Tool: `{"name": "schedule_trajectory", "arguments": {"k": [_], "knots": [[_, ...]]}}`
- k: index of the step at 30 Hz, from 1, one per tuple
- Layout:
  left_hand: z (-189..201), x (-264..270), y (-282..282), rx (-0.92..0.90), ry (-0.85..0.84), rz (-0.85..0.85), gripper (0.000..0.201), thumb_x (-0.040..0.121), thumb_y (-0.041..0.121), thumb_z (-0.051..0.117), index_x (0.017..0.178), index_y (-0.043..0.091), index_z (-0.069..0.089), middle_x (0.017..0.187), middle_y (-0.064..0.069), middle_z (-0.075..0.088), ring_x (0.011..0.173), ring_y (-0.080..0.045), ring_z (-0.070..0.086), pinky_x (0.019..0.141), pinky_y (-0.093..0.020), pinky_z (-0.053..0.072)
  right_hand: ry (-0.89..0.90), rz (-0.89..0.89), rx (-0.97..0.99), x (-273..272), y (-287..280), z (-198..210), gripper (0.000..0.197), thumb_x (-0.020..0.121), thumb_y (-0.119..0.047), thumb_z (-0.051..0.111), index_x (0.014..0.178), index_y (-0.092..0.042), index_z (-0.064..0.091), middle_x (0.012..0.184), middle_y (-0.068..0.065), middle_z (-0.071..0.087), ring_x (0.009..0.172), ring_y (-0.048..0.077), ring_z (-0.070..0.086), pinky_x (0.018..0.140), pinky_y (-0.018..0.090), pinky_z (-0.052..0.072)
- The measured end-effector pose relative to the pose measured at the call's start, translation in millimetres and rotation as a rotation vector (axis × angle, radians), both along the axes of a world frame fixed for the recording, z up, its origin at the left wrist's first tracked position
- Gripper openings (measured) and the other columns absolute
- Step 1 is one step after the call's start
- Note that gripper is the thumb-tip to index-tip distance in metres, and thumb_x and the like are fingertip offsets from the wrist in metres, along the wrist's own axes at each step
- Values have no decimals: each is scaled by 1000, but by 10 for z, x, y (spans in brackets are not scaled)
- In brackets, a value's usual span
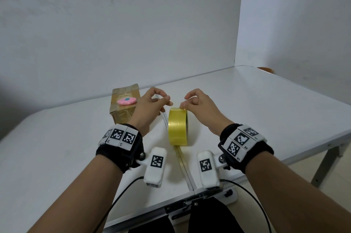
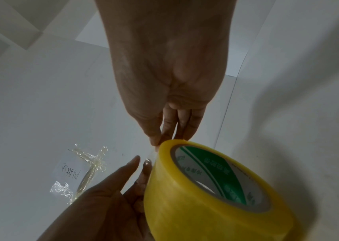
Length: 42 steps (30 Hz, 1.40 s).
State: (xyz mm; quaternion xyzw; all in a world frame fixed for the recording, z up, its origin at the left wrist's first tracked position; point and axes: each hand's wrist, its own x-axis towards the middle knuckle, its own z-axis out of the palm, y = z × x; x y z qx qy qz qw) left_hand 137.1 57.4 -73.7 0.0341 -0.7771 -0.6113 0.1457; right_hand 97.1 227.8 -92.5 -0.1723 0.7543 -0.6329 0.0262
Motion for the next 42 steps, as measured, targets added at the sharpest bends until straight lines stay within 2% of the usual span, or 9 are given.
{"name": "schedule_trajectory", "arguments": {"k": [5,9,12,19,28,33,37,39,42], "knots": [[2,19,-34,-150,-46,-119,12,86,13,70,98,16,70,92,-2,68,72,-8,57,61,-10,42,77,4,27,-22,-11,-8,5,86,-16,65,90,-18,62,86,6,68,79,14,58,70,22,40],[17,15,-23,-240,-43,-102,14,86,13,69,99,19,74,98,-1,72,75,0,59,72,-15,41,112,-11,61,-1,-13,6,13,87,-12,63,96,-15,71,88,-3,69,90,13,64,80,20,46],[28,-5,-30,-320,-34,-78,13,86,18,70,97,22,75,88,8,70,68,1,56,72,-17,41,117,-18,77,25,-12,10,15,88,-12,63,100,-14,73,88,-6,68,91,10,64,77,14,45],[43,-42,-33,-438,-16,-55,16,86,20,70,100,24,75,83,15,68,69,3,55,77,-20,42,151,-13,107,45,6,20,20,85,-11,67,104,-13,74,97,2,72,94,12,65,79,15,46],[123,-14,1,-635,36,2,12,86,24,70,95,21,78,76,16,66,65,7,52,62,-13,36,191,-26,156,47,11,43,23,87,-12,65,107,-15,75,96,0,72,93,8,64,75,7,43],[137,-3,5,-645,7,-1,14,86,31,69,90,21,77,87,11,68,75,0,56,72,-24,41,190,-7,194,43,38,73,21,88,-14,65,106,-15,76,105,3,75,100,12,66,78,8,43],[123,11,35,-653,-11,-40,14,91,28,64,93,18,73,92,4,66,71,0,53,62,-20,38,214,2,229,54,47,95,18,88,-15,65,101,-14,77,98,0,74,90,8,63,69,9,39],[98,27,34,-592,-7,-74,13,91,23,62,94,15,72,86,6,68,71,-1,55,65,-19,39,226,-4,254,46,55,81,17,89,-17,65,99,-13,77,97,-5,67,88,8,63,69,13,40],[62,34,28,-459,-1,-105,10,90,19,63,89,15,72,83,4,69,79,-10,60,77,-29,47,184,-13,272,15,45,43,14,90,-23,64,97,-14,72,116,0,52,102,12,63,76,16,45]]}}
